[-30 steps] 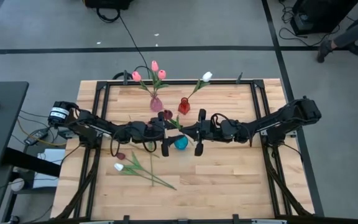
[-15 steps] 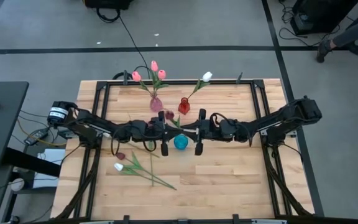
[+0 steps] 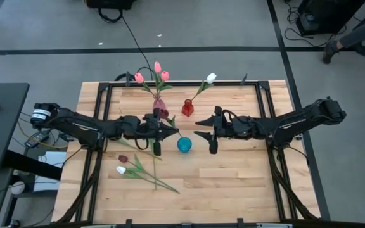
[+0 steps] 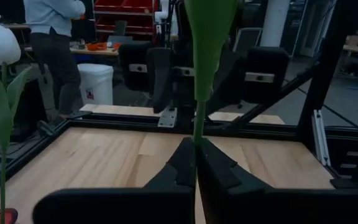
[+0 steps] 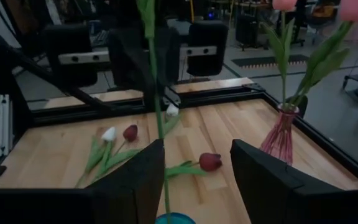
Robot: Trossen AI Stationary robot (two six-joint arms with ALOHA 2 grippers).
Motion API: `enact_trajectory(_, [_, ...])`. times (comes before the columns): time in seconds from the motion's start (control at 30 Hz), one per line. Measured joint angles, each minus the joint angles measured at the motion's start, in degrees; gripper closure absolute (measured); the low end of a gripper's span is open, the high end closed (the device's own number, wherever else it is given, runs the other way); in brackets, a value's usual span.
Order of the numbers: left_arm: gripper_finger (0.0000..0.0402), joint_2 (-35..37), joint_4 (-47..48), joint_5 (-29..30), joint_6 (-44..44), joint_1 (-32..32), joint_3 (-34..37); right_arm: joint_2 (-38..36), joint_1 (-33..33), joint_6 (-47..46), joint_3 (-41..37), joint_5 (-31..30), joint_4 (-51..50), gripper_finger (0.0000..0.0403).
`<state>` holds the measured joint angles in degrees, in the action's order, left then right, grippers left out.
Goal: Sort flowers into vase by color
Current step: Put the top red flower into the blue vase
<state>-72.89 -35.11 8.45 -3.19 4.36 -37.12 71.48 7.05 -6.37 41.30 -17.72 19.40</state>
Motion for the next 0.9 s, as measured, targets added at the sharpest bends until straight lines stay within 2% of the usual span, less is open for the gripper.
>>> enact_trajectory(0.27, [0.0396,-2.26,1.03,0.88,-0.37,0.0,0.0,0.58,0.0,0.06,-0.02,-0.22,-0.19,0.0208])
enact_trajectory(0.53, [0.0387,-8.9,0.54,0.9,-3.91,0.02,0.01,0.64,0.0,0.06,-0.02,-0.61,-0.63,0.0208])
enact_trajectory(0.63, [0.0344,-10.46,0.37,0.92,-4.62,0.02,0.02,0.64,0.0,-0.16,-0.02,-0.63,-2.13,0.0209])
enact_trajectory(0.77, [0.0257,-10.46,1.65,2.53,-5.93,-0.22,0.02,0.64,0.0,-1.19,-0.02,-0.63,-4.26,0.0209])
enact_trajectory(0.9, [0.0188,-7.56,10.85,6.04,-6.47,-0.24,0.02,0.26,0.04,-0.62,-0.02,-0.63,-8.23,0.0209])
